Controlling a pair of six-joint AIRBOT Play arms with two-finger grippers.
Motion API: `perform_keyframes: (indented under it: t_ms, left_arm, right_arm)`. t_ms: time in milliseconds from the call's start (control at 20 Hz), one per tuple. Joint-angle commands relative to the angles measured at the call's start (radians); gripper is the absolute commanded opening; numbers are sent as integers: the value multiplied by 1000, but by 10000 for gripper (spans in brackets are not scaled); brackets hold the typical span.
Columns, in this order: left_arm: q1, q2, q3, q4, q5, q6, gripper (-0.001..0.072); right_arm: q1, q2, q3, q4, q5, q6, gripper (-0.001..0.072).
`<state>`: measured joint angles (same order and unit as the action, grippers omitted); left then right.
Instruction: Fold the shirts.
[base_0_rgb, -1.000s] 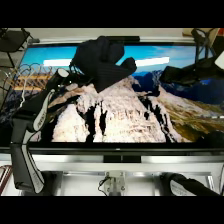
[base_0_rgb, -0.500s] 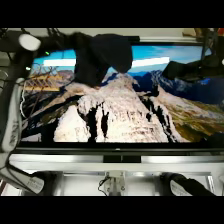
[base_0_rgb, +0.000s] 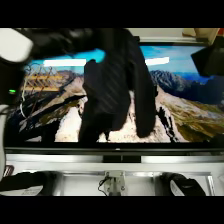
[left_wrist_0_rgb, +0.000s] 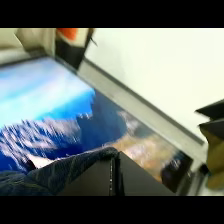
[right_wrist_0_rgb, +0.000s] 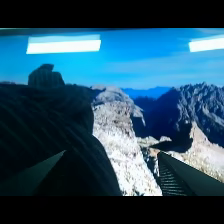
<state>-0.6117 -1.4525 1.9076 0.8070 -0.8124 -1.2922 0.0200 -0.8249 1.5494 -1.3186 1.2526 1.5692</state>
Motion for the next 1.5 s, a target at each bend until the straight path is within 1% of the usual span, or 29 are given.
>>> perform_keyframes:
  t_ms: [0,50,100,150,200,250,350,400,500,550,600,700,800,850,1000,1050,1100,1200,1300,1450]
  left_arm:
    - [-139,-104,-133,98,-7,-99,63]
    - [-159,-161,-155,82,-11,-156,174]
    - [-170,-213,-157,45,-33,-188,624]
    - [-167,-256,-155,-7,-76,-235,720]
    - [-150,-275,-155,-35,-138,-243,720]
    - [-112,-276,-155,-29,-226,-242,720]
    - [10,-242,-155,24,-436,-242,720]
    - [81,-211,-155,100,-539,-246,720]
    - [193,-142,-159,324,-685,-291,720]
    - [240,-101,-180,423,-731,-308,720]
    - [278,-57,-227,458,-753,-306,720]
    - [315,21,-375,433,-745,-282,720]
    - [308,73,-580,403,-681,-280,720]
    - [297,89,-692,358,-614,-277,720]
    - [238,87,-950,123,-356,-218,720]
    - [212,80,-996,54,-290,-180,720]
    - [185,63,-1017,18,-259,-149,720]
    - [144,23,-1016,18,-241,-148,720]
    - [130,-10,-1016,18,-203,-148,720]
    - [132,-31,-1016,19,-150,-148,710]
  right_arm:
    - [1,45,-21,-2,216,21,667]
    - [1,40,-50,-3,253,26,667]
    - [1,35,-80,-2,273,29,667]
    - [1,29,-122,5,275,26,667]
    - [1,20,-163,9,274,25,668]
    - [1,6,-208,10,274,25,671]
    - [1,-25,-304,15,276,9,674]
    - [1,-43,-350,24,279,-2,675]
    - [1,-78,-442,51,290,-22,681]
    - [1,-86,-480,53,296,-31,694]
    - [1,-86,-518,48,308,-49,694]
    - [0,-84,-595,19,383,-62,695]
    - [1,-45,-691,49,397,-51,694]
    - [0,-17,-743,63,391,-45,694]
    - [0,40,-901,76,357,-18,695]
    - [1,39,-949,104,353,-44,695]
    - [1,39,-991,132,350,-68,695]
    - [1,39,-1041,144,351,-68,695]
    - [1,39,-1046,130,339,-58,694]
    - [1,38,-1062,143,242,-55,693]
